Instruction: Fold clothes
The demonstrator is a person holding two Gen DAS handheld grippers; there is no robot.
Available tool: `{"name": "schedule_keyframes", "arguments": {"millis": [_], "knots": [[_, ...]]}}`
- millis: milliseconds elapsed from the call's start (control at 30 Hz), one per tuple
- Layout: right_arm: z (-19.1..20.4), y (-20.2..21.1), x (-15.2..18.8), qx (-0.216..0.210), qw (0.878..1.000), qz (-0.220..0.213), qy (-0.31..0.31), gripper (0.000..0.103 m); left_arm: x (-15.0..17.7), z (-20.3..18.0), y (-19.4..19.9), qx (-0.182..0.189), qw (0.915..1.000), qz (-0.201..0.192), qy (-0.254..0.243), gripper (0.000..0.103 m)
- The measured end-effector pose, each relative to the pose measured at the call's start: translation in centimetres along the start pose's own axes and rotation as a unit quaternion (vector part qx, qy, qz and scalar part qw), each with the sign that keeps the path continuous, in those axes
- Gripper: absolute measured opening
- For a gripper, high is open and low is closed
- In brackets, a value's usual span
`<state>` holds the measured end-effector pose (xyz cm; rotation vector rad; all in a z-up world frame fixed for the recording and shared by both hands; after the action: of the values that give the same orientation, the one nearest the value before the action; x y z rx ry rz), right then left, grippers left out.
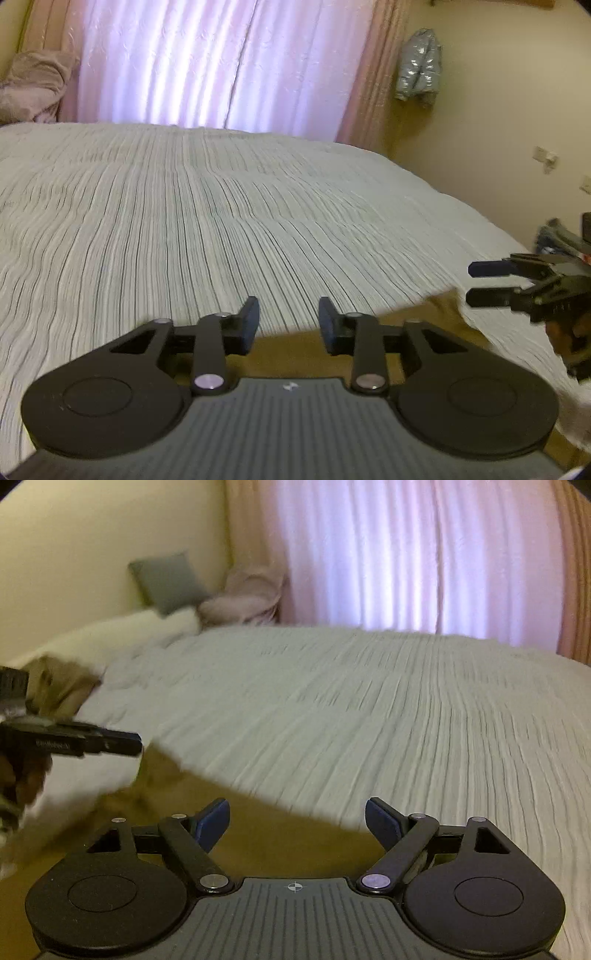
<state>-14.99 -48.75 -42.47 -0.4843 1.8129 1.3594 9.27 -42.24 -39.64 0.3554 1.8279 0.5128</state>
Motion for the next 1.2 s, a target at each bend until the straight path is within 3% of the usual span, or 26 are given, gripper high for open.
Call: {"name": "schedule_keyframes", "arguments": {"millis": [67,167,267,333,400,500,633,733,800,867,967,1100,1200], "knots": [[-0.3,-1.8,-0.2,0.014,1.0,0.006,0.007,0.084,0.4,-0.1,-2.7,-0.025,0.9993,0.022,-0.015,0.03],[-0.7,-4.6,-0.5,0.036,0.999,0.015,0.017,0.084,3.5,3.1,-4.3,-0.102,0.9933,0.053,-0.011,0.028],[-2.9,-5.7,2.4,0.033,0.999,0.006,-0.03,0.084,5.6,7.2,-3.2,-0.067,0.9908,0.056,0.103,0.004],[-5.1,-4.6,3.3,0.002,0.994,-0.016,-0.108,0.083,5.0,8.4,-2.2,-0.05,0.9858,0.046,0.153,0.003],[-6.6,-3.5,3.4,-0.009,0.988,-0.029,-0.153,0.083,3.8,8.4,-1.2,-0.059,0.9833,0.023,0.171,0.003],[-6.8,-1.9,2.3,0.041,0.988,-0.026,-0.145,0.083,2.3,5.9,0.6,-0.055,0.9875,-0.013,0.147,0.008],[-4.1,0.0,-0.1,0.016,0.99,-0.066,-0.127,0.083,2.8,-1.2,-0.4,-0.027,0.9987,0.018,0.038,0.009],[-0.9,-1.8,-0.4,0.013,0.996,-0.04,-0.078,0.083,6.0,-4.9,-1.9,-0.054,0.9951,0.059,-0.057,0.01],[0.3,-3.2,1.8,0.026,0.998,0.002,-0.055,0.083,8.4,-6.2,-2.1,-0.074,0.99,0.074,-0.095,0.011],[0.6,-3.4,3.6,0.036,0.998,0.017,-0.056,0.083,8.8,-6.2,-1.3,-0.086,0.9898,0.067,-0.092,0.012],[1.6,-1.1,5.4,0.049,0.996,0.025,-0.074,0.083,9.1,-6.9,1.8,-0.077,0.9945,0.055,-0.045,0.013],[3.6,2.6,7.6,0.069,0.992,0.041,-0.096,0.083,11.6,-7.2,6.0,-0.079,0.9941,0.074,-0.009,0.014],[5.1,5.4,9.3,0.084,0.989,0.054,-0.112,0.083,15.1,-7.8,9.8,-0.102,0.9914,0.079,0.021,0.014]]}}
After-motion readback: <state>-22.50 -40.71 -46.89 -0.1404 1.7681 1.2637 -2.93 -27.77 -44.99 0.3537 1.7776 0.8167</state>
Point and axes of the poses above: each gripper's, at about its wrist camera, not at the fingertips, and y roughly against the way its jaws point, z to its left, x to its underside, the point moved 8 cm from there along -y, roughly the way its jaws point, and after that the axes turned 3 degrees about y, right-handed, at the moved point
